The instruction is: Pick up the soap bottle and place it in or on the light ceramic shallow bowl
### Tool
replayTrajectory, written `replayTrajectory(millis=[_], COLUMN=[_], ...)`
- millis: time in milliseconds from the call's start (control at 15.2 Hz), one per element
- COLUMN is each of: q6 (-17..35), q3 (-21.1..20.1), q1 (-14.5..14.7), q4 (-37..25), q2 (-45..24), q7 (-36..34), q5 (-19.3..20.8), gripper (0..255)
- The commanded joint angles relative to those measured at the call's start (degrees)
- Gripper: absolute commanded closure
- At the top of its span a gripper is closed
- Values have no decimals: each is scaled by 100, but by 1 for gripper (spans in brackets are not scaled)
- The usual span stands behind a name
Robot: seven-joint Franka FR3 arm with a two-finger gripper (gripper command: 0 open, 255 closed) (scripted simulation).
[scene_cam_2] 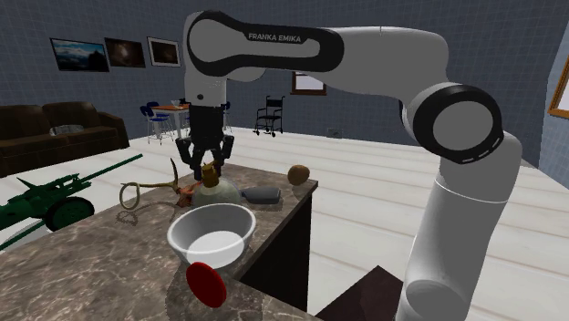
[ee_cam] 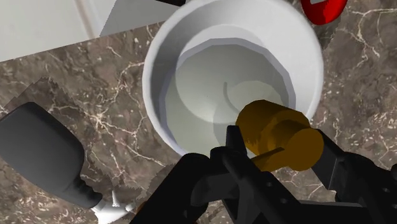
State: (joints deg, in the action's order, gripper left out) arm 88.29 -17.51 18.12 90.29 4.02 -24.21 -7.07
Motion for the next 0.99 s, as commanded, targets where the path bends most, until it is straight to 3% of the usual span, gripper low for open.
replayTrajectory(millis=[0, 264, 330, 660, 924], q6=[16, 16, 16, 16, -806], q3=[0, 0, 0, 0, -5], q1=[0, 0, 0, 0, -1], q4=[10, 10, 12, 10, -1130], q2=[0, 0, 1, 0, -329], q7=[2, 2, 2, 2, -89], q5=[1, 1, 0, 1, 91], gripper=[255, 255, 0, 0, 0])
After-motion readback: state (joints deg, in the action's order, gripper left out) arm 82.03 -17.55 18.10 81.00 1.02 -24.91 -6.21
